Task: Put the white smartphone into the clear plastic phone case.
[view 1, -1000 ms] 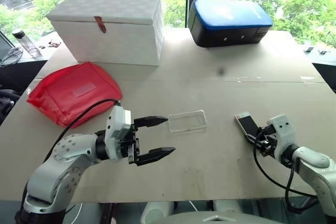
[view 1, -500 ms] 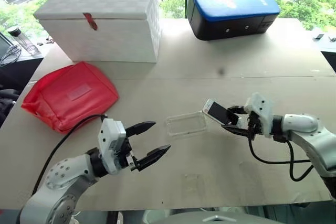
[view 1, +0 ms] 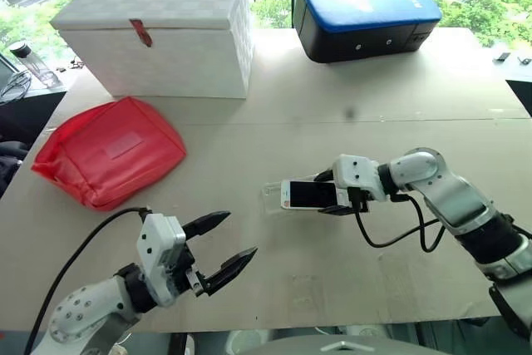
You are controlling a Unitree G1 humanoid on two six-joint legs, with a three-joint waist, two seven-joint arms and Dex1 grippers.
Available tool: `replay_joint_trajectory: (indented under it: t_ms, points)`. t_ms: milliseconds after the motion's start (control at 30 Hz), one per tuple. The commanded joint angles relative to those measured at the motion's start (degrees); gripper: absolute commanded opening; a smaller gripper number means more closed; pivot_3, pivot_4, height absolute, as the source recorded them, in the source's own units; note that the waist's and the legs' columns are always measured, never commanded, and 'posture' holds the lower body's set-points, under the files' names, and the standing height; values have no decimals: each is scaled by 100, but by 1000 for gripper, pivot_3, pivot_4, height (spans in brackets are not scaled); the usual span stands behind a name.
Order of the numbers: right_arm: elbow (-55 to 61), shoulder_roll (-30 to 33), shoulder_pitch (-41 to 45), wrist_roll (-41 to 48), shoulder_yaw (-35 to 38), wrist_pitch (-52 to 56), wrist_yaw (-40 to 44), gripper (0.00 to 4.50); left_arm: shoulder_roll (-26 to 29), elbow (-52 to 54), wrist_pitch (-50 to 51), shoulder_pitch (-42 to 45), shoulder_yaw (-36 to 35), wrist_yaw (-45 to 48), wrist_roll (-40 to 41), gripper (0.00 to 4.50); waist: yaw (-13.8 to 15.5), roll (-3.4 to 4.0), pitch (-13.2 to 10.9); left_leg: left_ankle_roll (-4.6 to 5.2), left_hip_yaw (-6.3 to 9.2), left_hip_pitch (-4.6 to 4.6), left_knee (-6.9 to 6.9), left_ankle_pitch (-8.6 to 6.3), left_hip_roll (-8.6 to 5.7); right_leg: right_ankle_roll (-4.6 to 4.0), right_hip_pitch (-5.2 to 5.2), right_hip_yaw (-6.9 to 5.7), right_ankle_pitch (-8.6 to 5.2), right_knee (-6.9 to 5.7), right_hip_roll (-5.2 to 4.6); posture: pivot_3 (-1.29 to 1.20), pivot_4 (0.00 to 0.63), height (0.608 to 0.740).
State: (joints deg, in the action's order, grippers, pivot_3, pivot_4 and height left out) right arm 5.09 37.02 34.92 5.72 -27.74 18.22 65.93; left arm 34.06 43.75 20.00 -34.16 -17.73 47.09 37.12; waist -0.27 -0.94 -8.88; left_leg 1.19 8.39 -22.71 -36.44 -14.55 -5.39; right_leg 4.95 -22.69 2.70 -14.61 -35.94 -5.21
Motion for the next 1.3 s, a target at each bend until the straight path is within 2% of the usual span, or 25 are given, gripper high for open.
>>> replay_joint_trajectory:
  t_ms: [33, 333, 667, 1167, 1233, 1300]
  points:
    - [-250, -102, 254, -255, -74, -457, 185, 2805, -60, 213, -227, -194, -11, 10, -89, 4500, -16, 0, 0, 0, 0, 0, 0, 0, 0, 0, 0, 0, 0, 0, 1, 0, 150, 740]
    - [-995, -541, 770, -756, -248, -911, 408, 2805, -117, 349, -300, -434, 29, -83, -189, 4500, -46, 0, 0, -1, -1, 2, 0, 0, 5, -4, -2, 2, 2, -2, 9, 0, 150, 740]
    - [-1431, -834, 958, -1052, -342, -1211, 641, 2804, -25, 335, -310, -447, -135, -104, -197, 4500, -59, -1, 3, -2, -1, 8, 0, 1, 9, -9, -1, 3, 5, -9, 15, 0, 150, 740]
    - [-1462, -890, 1008, -1108, -300, -1168, 1002, 2804, -92, 349, -430, -527, -39, -141, -389, 4500, -51, -4, 7, -4, -3, 17, -1, 1, 9, -11, 0, 7, 6, -25, 16, 0, 150, 740]
    - [-1417, -916, 1023, -1060, -252, -1108, 1007, 3809, -91, 336, -446, -532, -41, -137, -394, 4500, -51, -4, 7, -4, -3, 17, -1, 1, 9, -11, 0, 7, 6, -25, 16, 0, 150, 740]
    - [-1379, -938, 1037, -1037, -164, -1097, 928, 4486, -79, 313, -442, -503, -38, -137, -387, 4500, -51, -2, 6, -4, -3, 16, -1, 1, 9, -11, -1, 7, 6, -24, 16, 0, 150, 740]
